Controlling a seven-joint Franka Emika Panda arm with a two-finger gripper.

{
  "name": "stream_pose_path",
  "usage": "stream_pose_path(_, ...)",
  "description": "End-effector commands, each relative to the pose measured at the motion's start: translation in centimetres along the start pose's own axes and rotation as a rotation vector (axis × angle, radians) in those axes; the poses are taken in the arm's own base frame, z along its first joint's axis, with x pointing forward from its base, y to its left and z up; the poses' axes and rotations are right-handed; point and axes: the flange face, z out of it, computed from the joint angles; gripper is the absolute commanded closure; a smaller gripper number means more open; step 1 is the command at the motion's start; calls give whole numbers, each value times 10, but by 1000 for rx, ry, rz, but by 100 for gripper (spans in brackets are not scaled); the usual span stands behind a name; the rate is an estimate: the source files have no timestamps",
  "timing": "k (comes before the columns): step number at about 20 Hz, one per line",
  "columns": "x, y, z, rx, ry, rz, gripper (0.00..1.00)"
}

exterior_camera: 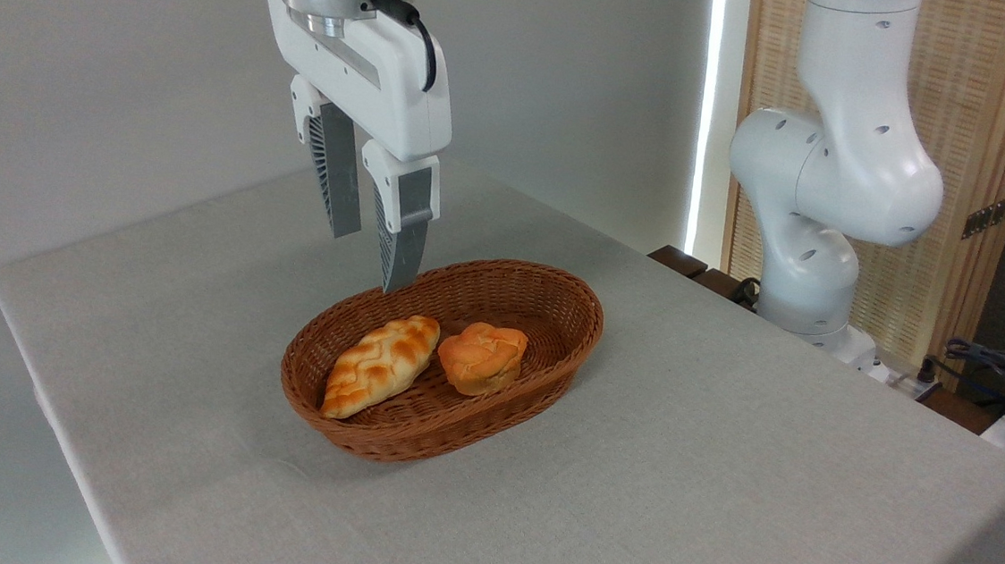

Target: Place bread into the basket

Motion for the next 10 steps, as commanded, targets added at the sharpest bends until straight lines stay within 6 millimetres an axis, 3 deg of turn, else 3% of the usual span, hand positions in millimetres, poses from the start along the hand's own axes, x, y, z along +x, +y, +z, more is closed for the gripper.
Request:
stream_pose_path(1,-1,4,0,25,-62,-20,0)
stream_pose_path(10,2,7,1,42,-79,-42,0)
